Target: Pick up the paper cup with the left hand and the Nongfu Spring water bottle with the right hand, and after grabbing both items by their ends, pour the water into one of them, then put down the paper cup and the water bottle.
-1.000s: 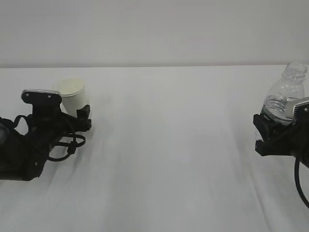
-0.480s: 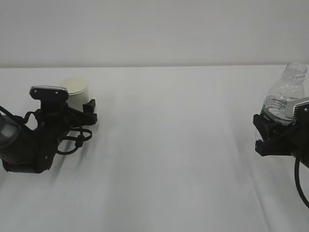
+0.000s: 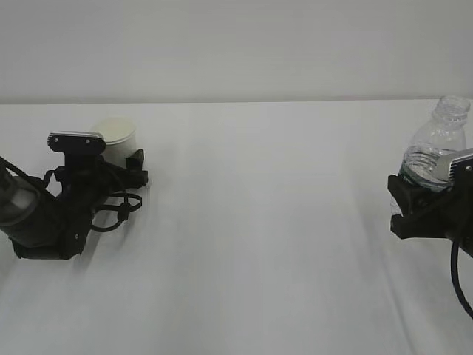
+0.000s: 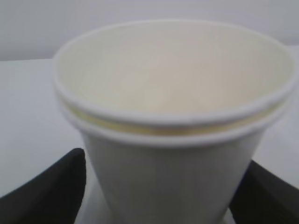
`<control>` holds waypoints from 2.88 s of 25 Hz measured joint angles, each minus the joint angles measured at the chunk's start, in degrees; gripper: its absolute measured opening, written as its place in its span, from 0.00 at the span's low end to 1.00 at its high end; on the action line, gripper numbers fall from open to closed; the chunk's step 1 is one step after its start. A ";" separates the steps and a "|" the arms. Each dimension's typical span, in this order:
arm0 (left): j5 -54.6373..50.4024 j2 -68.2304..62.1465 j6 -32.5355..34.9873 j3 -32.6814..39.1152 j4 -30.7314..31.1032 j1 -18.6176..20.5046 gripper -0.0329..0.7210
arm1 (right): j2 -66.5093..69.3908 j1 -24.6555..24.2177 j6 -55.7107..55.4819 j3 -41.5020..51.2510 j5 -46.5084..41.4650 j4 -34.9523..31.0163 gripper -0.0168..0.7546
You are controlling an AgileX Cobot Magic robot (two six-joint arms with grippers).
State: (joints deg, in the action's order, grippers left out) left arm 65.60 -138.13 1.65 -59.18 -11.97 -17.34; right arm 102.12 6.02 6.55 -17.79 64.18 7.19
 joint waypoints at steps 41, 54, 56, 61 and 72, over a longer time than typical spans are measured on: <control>0.00 -1.13 0.00 -3.26 -0.20 0.00 0.71 | 0.00 0.00 0.00 0.00 -0.22 0.00 0.54; 0.00 4.67 0.00 1.77 -1.00 0.00 0.70 | 0.00 0.00 0.00 0.00 -0.22 0.00 0.54; 0.00 6.86 0.00 4.13 -1.16 0.00 0.70 | 0.00 0.00 0.00 0.00 -0.22 0.00 0.54; 0.00 13.11 0.00 11.86 0.77 0.00 0.68 | 0.00 0.00 0.00 0.00 -0.22 0.00 0.54; 0.00 19.99 -3.33 22.57 27.19 0.00 0.67 | 0.00 0.00 0.00 0.00 -0.22 -0.19 0.54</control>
State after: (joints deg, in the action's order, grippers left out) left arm 65.60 -118.15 -1.68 -36.62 15.22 -17.34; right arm 102.12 6.02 6.55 -17.79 63.97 7.00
